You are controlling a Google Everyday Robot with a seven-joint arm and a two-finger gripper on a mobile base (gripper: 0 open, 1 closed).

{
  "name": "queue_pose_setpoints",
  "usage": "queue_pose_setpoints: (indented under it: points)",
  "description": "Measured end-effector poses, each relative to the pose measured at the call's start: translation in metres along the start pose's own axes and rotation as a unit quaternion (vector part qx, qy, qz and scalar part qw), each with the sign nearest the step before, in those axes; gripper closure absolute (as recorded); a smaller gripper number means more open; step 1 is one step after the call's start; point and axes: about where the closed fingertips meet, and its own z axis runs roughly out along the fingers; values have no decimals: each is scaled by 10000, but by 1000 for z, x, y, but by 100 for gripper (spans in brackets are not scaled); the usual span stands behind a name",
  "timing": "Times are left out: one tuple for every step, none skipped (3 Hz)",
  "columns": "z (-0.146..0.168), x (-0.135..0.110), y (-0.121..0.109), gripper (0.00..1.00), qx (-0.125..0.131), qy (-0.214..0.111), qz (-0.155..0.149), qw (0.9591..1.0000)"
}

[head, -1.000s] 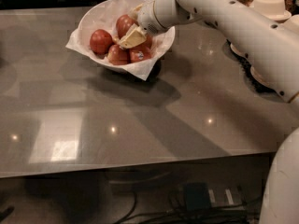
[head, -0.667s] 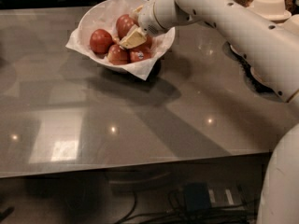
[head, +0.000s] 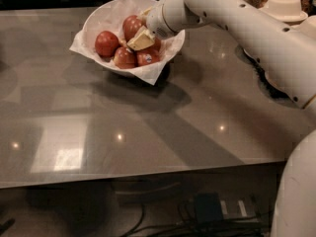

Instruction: Pick apple from white bowl

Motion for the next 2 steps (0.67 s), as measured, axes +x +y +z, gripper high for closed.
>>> queue_pose_setpoints:
  points:
    - [-1, -4, 0, 100, 0, -48, -65, 10000]
    - [-6, -11, 1, 100, -65, -123, -204, 9997]
